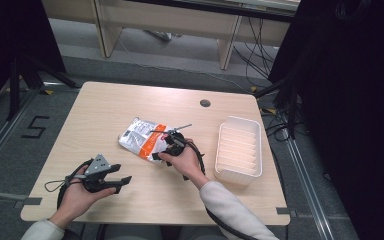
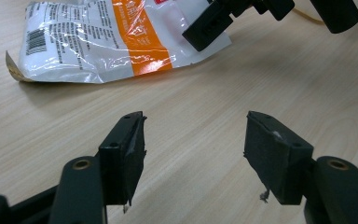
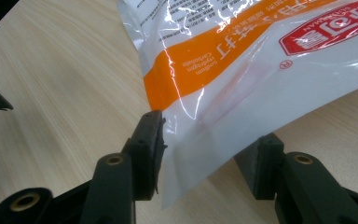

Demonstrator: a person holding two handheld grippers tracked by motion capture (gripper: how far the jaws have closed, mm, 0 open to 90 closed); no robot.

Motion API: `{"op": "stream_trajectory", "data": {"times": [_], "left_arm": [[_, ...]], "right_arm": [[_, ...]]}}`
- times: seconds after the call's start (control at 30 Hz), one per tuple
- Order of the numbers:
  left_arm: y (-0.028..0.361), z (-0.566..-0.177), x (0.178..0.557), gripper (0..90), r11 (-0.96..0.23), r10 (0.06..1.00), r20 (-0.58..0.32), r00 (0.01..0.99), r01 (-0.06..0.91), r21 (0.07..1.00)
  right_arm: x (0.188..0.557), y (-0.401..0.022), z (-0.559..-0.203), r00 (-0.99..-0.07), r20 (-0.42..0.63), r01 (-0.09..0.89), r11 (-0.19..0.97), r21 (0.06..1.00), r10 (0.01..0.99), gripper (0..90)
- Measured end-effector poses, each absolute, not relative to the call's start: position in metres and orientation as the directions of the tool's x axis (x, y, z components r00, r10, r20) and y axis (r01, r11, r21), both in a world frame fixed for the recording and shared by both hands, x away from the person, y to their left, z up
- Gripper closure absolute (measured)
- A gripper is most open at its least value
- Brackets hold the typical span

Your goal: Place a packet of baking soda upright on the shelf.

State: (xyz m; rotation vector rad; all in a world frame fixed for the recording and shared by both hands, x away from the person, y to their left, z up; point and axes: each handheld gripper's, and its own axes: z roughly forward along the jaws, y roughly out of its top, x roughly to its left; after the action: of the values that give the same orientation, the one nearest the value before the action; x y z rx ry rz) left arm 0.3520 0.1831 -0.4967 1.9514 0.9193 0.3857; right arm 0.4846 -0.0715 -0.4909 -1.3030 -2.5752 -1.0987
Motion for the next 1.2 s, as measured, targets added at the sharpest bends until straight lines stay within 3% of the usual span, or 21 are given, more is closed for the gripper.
{"op": "stream_trajectory", "data": {"times": [0.17, 0.4, 0.53, 1.2], "left_arm": [[0.183, -0.497, 0.352, 37.5, -0.304, 0.733, -0.094, 0.673, 0.448, 0.841], [0.183, -0.497, 0.352, 37.4, -0.298, 0.731, -0.098, 0.676, 0.446, 0.844], [0.183, -0.497, 0.352, 37.5, -0.299, 0.733, -0.097, 0.673, 0.447, 0.843], [0.183, -0.497, 0.352, 37.5, -0.298, 0.731, -0.098, 0.675, 0.446, 0.844]], "right_arm": [[0.489, -0.068, -0.491, -0.643, 0.342, 0.722, 0.393, 0.57, 0.685, 60.7], [0.493, -0.066, -0.487, -0.65, 0.334, 0.721, 0.414, 0.556, 0.683, 83.8], [0.496, -0.066, -0.479, -0.669, 0.299, 0.7, 0.44, 0.562, 0.681, 89.5], [0.514, -0.081, -0.417, -0.741, 0.212, 0.637, 0.567, 0.521, 0.637, 90.0]]}}
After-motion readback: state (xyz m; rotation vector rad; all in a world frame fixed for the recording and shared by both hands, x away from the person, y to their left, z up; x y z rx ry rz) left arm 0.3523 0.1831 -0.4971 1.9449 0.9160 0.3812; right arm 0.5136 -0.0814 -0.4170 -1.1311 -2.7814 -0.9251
